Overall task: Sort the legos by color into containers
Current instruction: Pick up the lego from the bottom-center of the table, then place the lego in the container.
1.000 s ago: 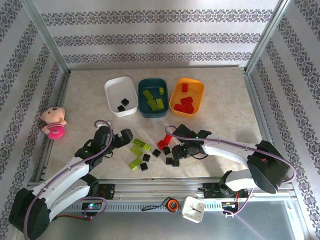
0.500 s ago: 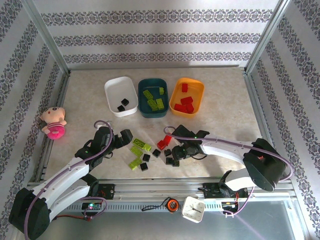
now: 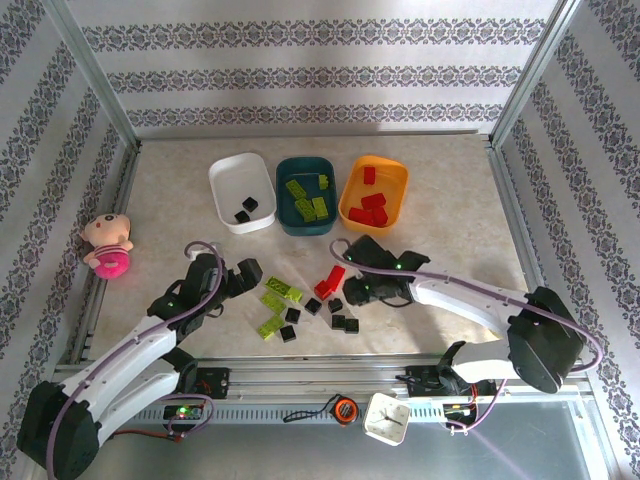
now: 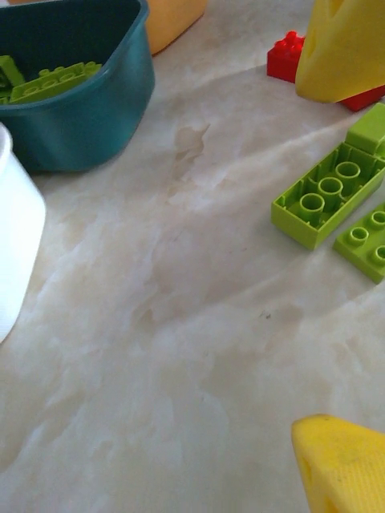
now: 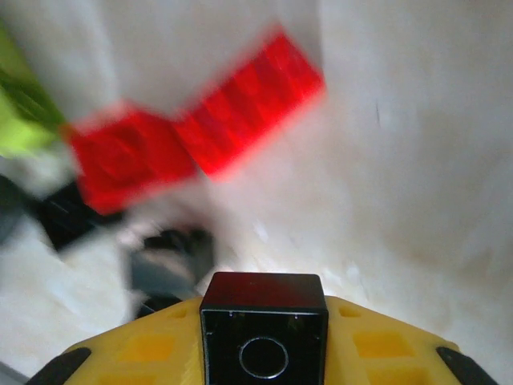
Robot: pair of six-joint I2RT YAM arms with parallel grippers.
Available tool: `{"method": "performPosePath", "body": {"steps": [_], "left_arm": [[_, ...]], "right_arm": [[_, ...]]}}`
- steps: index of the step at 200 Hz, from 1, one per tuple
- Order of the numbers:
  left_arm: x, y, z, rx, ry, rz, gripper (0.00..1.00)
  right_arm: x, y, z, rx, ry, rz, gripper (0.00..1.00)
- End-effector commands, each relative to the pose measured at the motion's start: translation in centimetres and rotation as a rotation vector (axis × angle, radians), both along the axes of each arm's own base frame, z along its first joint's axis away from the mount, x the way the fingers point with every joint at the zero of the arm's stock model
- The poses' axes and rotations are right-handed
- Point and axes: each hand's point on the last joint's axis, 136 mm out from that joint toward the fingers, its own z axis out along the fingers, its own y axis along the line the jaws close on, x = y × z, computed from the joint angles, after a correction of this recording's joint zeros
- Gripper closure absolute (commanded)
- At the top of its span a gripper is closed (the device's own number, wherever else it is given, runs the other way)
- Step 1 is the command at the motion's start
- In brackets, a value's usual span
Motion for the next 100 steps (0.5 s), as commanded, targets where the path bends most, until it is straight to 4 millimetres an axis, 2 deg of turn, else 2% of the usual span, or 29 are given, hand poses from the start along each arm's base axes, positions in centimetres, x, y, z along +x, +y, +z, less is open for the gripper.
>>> {"method": "performPosePath", "body": {"steps": [1, 16, 46, 63, 100], "left_arm": [[-0.2, 1.8, 1.1, 0.043, -0.021, 0.065, 0.00], [-0.5, 2.0, 1.3, 0.028, -0.041, 0.073, 0.00], [-1.4, 2.5, 1.2, 0.027, -0.041, 0.077, 0.00], [-2.0, 2.9, 1.0, 0.042, -0.024, 0.084, 0.00], [-3.2, 4.3, 0.9, 0.070, -0.013, 0.124, 0.00]], "right_arm": [[3.9, 3.4, 4.4, 0.070, -0.132, 0.055, 0.71], [6.4, 6.7, 6.6, 0.145, -0.178, 0.080, 0.71], [12.0, 13.3, 8.8, 0.225, -0.251, 0.120, 0.71], [15.2, 16.4, 9.0, 0.250, -0.272, 0.124, 0.71], [21.1, 22.1, 7.1, 0.287, -0.285, 0.114, 0.71]]}}
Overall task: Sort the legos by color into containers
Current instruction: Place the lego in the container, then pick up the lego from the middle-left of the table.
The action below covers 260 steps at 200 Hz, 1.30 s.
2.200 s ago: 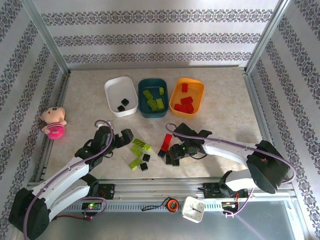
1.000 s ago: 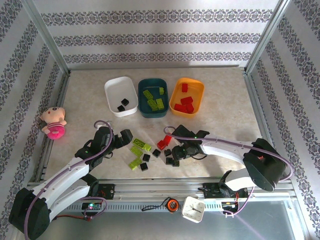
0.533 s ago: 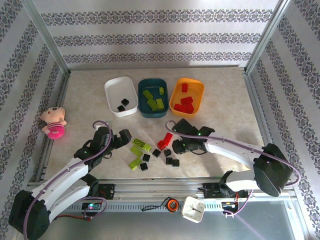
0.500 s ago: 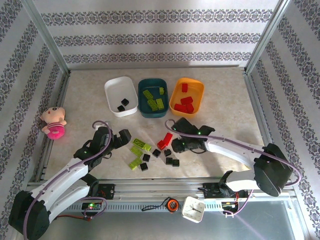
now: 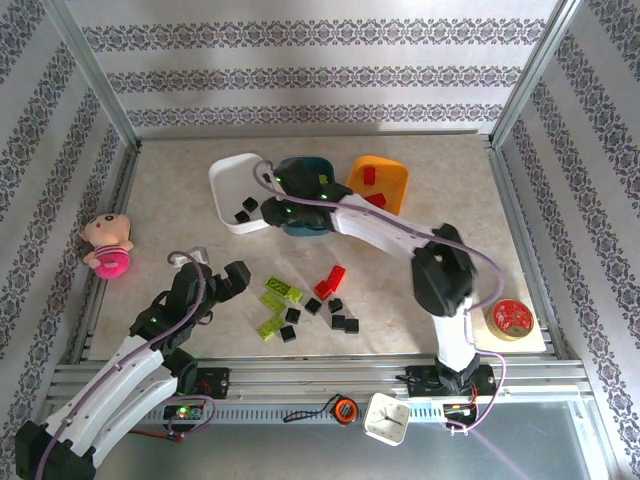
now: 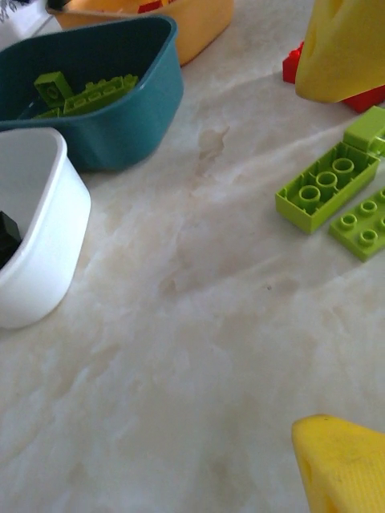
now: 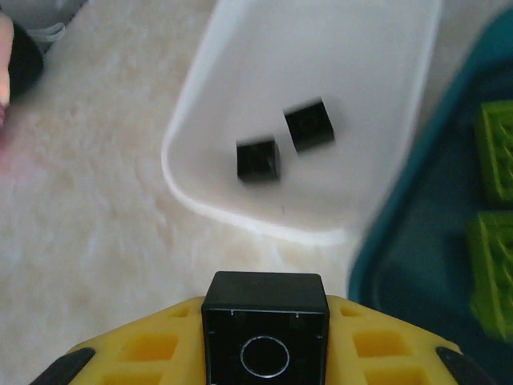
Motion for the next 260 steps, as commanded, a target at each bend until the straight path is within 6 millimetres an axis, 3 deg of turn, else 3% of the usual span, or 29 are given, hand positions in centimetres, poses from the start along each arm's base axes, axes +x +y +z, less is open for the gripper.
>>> {"method": "performPosePath", "body": {"steps": [1, 33, 59, 88, 108, 125, 153, 162, 195, 228, 260], "left_arm": [[-1.3, 2.0, -1.1, 0.044, 0.049, 0.065, 0.00], [-1.6, 1.7, -1.1, 0.042, 0.045, 0.033, 0.00], [-1.5, 0.9, -1.3, 0.035, 0.052, -0.014, 0.00], [-1.0, -0.8, -0.5, 0.018, 0.046, -0.105, 0.01], [-0.7, -2.3, -0.1, 0.016, 0.069, -0.192, 0.06], [-0.5, -4.1, 0.1, -0.003, 0.097, -0.278, 0.10], [-0.8, -7.4, 0.3, 0.015, 0.129, -0.415, 0.13], [-1.2, -8.5, 0.4, 0.029, 0.135, -0.460, 0.15], [-3.3, -11.7, -1.2, 0.102, 0.225, -0.599, 0.23], [-5.3, -14.0, -3.2, 0.177, 0.286, -0.685, 0.25], [-4.8, -15.7, -3.9, 0.260, 0.284, -0.720, 0.33]], "right_arm": [[3.2, 2.6, -0.7, 0.026, -0.022, 0.007, 0.71], [6.7, 4.6, -3.1, 0.044, 0.019, -0.036, 0.69], [8.1, 5.3, -3.4, 0.071, 0.027, -0.052, 0.51], [8.4, 5.4, -0.6, 0.113, -0.010, -0.047, 0.41], [7.8, 4.4, 1.1, 0.115, -0.034, -0.047, 0.37], [7.2, 2.7, 2.5, 0.135, -0.045, -0.061, 0.36], [5.7, -1.9, 2.7, 0.163, -0.031, -0.121, 0.35], [4.9, -3.9, 1.1, 0.150, 0.000, -0.151, 0.35], [2.5, -10.0, -0.4, 0.130, 0.024, -0.231, 0.35], [0.3, -13.9, -2.3, 0.087, 0.045, -0.277, 0.35], [-1.1, -16.3, -3.2, 0.095, 0.061, -0.310, 0.35]]}}
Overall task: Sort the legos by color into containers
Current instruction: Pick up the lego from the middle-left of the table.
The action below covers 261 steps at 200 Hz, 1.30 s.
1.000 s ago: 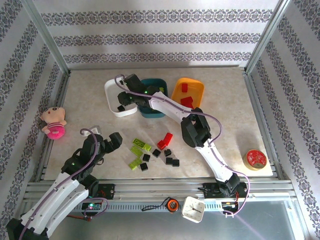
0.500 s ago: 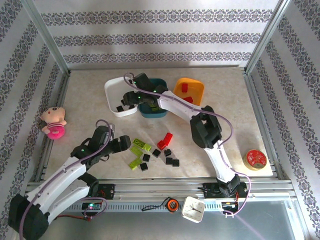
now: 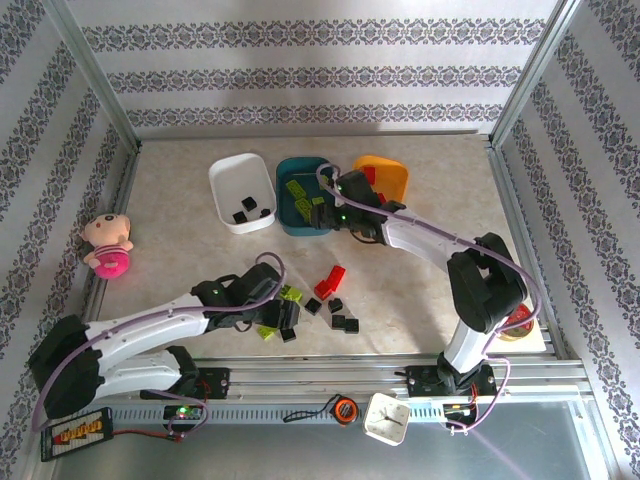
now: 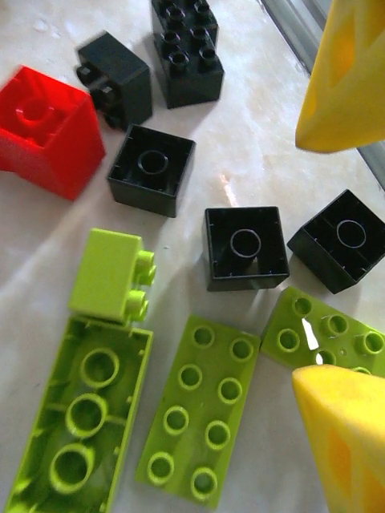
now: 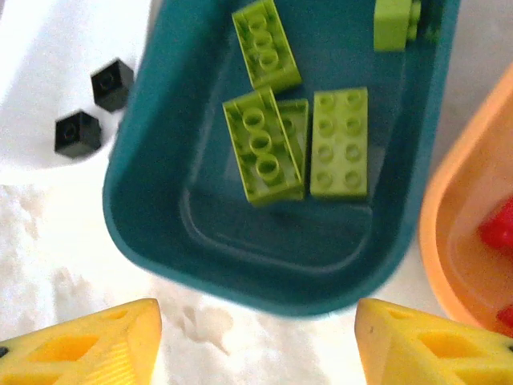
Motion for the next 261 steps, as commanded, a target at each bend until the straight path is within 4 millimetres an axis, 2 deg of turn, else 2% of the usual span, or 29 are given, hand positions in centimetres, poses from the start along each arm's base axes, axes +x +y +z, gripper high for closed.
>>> {"method": "performPosePath", "body": {"steps": [1, 26, 58, 128, 168, 199, 225, 244, 261], "left_arm": [[1.3, -1.6, 0.9, 0.029, -0.071, -0.028, 0.33], [1.7, -2.4, 0.1, 0.095, -0.070, -0.067, 0.35], [1.6, -2.3, -1.5, 0.194, -0.040, -0.079, 0.41], [1.2, -2.9, -4.1, 0.295, -0.013, -0.107, 0.48], [0.8, -2.9, -4.7, 0.341, -0.009, -0.124, 0.60], [1.3, -3.0, -3.2, 0.317, -0.050, -0.106, 0.69], [2.9, -3.5, 1.0, 0.228, -0.152, -0.073, 0.71], [5.5, -2.9, 4.4, 0.127, -0.210, -0.005, 0.71], [9.0, -0.9, 7.4, 0.047, -0.259, 0.095, 0.71]], "right_arm": [[-0.2, -1.3, 1.5, 0.042, -0.048, -0.033, 0.35], [-1.0, -2.3, 1.5, 0.045, -0.054, -0.043, 0.35], [-1.5, -3.5, 2.0, 0.048, -0.068, -0.057, 0.34], [-1.5, -5.6, 3.7, 0.085, -0.105, -0.097, 0.34], [-1.5, -6.3, 4.1, 0.101, -0.110, -0.114, 0.34], [-1.4, -6.4, 4.2, 0.107, -0.111, -0.119, 0.34], [-1.5, -6.3, 4.1, 0.117, -0.106, -0.119, 0.34], [-1.7, -6.3, 3.9, 0.119, -0.098, -0.118, 0.34], [-1.8, -6.3, 3.7, 0.122, -0.093, -0.122, 0.34]]}}
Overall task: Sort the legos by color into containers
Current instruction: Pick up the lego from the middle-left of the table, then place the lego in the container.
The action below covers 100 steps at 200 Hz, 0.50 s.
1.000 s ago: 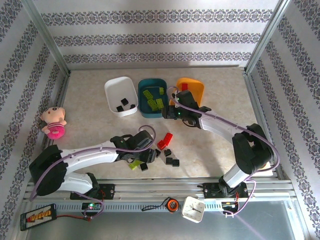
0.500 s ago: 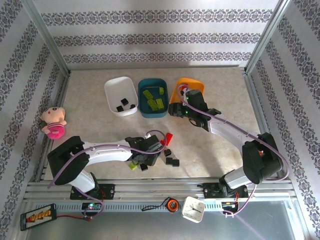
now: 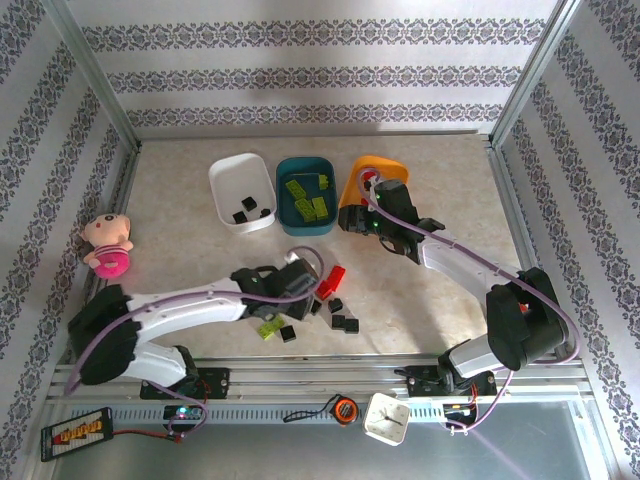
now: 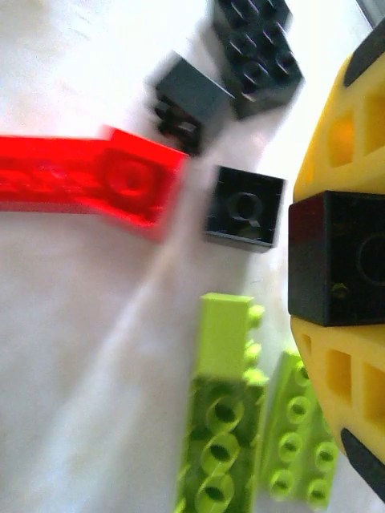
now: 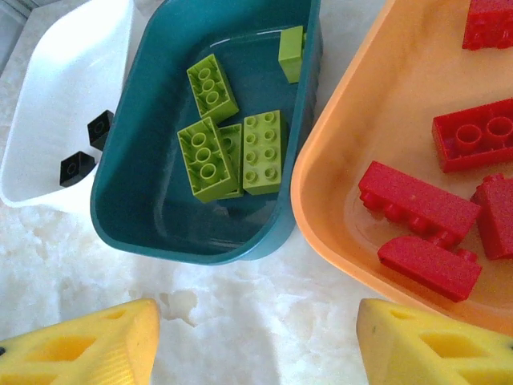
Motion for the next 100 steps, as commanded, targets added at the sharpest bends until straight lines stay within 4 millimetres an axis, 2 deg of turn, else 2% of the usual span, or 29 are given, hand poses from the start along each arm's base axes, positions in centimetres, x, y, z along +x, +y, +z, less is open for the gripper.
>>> {"method": "performPosePath", "body": {"steps": [1, 22, 41, 55, 73, 100], "left_arm": [[4.8, 2.4, 4.7, -0.095, -0.113, 0.102, 0.71], [9.6, 5.3, 7.6, -0.166, -0.196, 0.220, 0.71], [14.3, 7.8, 8.6, -0.191, -0.241, 0.325, 0.71], [17.7, 9.3, 8.2, -0.211, -0.241, 0.396, 0.71], [21.5, 10.8, 6.7, -0.229, -0.211, 0.467, 0.72], [25.7, 12.8, 4.8, -0.191, -0.186, 0.532, 0.72]], "right_arm": [[-0.1, -0.3, 0.7, 0.033, -0.013, -0.010, 0.34], [-0.4, -0.4, 0.4, 0.035, -0.008, -0.016, 0.34], [-0.7, -0.5, 0.2, 0.038, -0.002, -0.016, 0.34], [-1.0, -0.5, 0.1, 0.040, 0.004, -0.016, 0.34], [-1.5, -0.5, 0.1, 0.042, 0.005, -0.013, 0.34], [-2.6, -0.6, 0.1, 0.041, 0.009, -0.001, 0.33]]}}
